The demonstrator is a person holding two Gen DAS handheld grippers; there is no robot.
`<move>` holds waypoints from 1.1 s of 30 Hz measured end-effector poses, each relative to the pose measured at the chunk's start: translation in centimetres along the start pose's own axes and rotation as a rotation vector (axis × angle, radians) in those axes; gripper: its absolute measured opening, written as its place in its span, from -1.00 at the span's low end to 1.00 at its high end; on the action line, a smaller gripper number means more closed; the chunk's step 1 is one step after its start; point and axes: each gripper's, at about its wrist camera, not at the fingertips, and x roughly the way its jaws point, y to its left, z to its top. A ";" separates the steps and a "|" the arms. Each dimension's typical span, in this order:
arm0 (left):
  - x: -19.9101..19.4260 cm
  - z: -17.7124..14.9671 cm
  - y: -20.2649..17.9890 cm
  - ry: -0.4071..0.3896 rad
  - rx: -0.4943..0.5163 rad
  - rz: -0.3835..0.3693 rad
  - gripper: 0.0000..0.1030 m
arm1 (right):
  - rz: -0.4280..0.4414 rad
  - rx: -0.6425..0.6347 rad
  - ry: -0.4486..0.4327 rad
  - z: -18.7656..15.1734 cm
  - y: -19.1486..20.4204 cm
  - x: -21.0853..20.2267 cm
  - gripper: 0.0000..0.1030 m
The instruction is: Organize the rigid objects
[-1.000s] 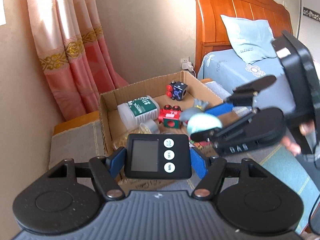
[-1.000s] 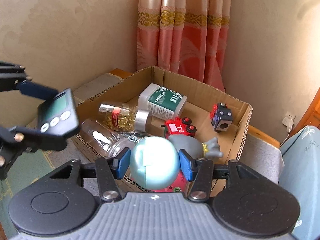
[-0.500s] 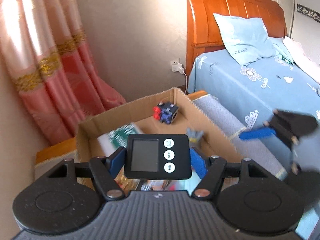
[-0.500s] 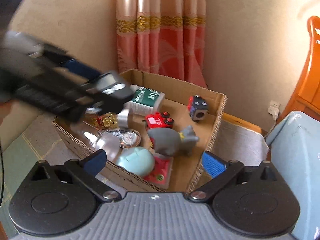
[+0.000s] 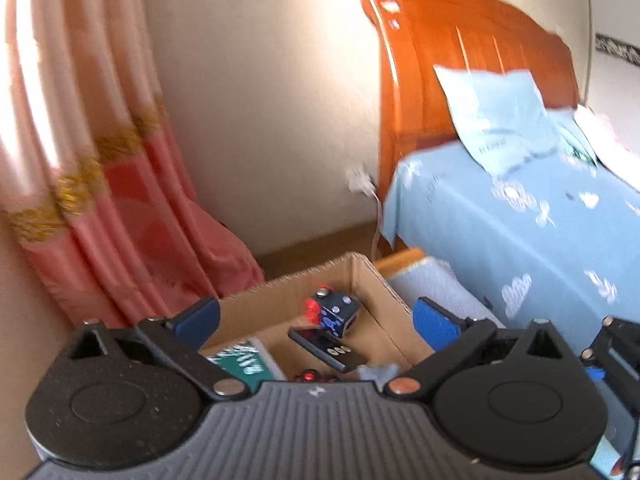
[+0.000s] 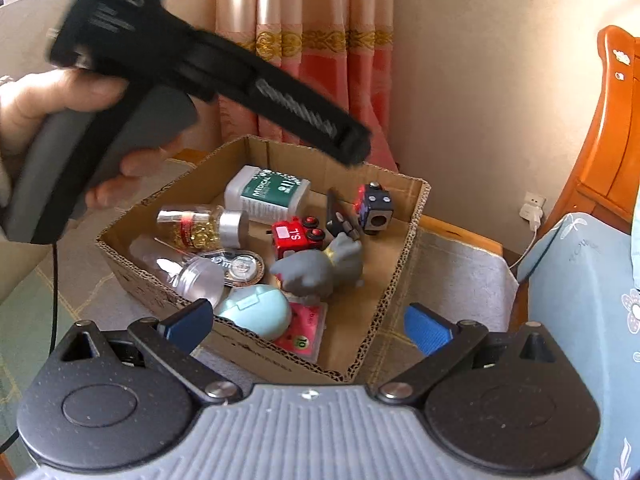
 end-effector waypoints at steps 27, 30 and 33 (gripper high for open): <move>-13.9 -14.4 -0.3 0.187 -0.264 0.269 0.99 | -0.279 0.287 0.121 -4.5 5.2 -5.9 1.00; -14.4 -14.1 -0.7 0.179 -0.260 0.280 0.99 | -0.293 0.295 0.098 -4.3 5.3 -6.5 1.00; -14.5 -13.9 -1.2 0.168 -0.243 0.295 0.99 | -0.297 0.311 0.076 -4.1 5.2 -7.1 1.00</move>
